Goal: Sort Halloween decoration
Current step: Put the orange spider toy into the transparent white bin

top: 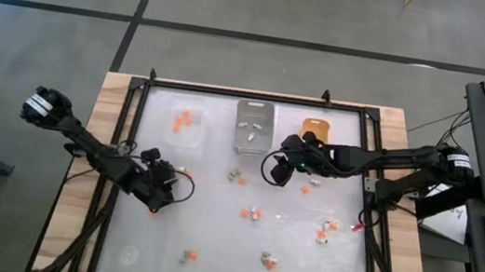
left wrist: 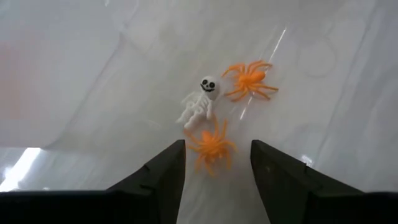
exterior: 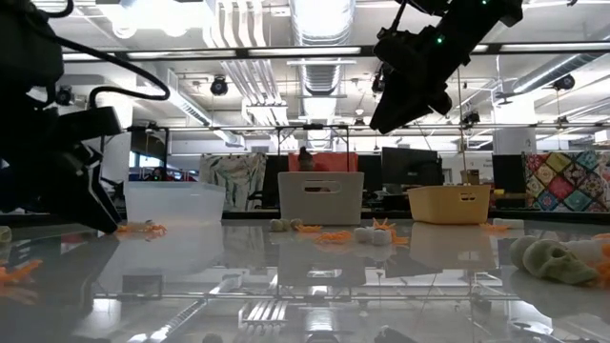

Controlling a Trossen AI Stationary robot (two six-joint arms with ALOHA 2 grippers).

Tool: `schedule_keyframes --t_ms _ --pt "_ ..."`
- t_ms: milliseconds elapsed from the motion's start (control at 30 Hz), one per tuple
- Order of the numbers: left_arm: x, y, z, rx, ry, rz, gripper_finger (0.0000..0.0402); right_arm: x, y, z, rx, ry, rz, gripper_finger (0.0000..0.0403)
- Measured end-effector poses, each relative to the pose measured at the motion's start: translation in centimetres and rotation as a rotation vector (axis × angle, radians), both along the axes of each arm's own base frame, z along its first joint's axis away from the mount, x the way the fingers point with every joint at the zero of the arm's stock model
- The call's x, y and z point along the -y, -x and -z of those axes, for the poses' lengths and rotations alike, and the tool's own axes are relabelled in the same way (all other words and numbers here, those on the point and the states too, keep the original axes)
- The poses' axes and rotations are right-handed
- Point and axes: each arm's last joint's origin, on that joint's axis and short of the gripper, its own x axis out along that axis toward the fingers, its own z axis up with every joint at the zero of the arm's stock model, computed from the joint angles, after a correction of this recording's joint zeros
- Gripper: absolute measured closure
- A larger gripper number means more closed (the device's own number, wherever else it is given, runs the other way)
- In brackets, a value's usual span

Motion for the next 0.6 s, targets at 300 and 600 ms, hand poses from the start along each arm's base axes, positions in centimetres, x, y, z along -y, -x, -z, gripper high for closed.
schedule_keyframes --t_ms 300,600 --pt "-0.32 0.36 0.43 0.018 -0.040 -0.016 0.0251 0.00 0.01 0.01 0.001 -0.002 0.002 0.0264" --pt "-0.41 0.51 0.59 0.016 -0.042 -0.021 0.0301 0.00 -0.11 -0.10 0.018 -0.002 0.002 0.0264"
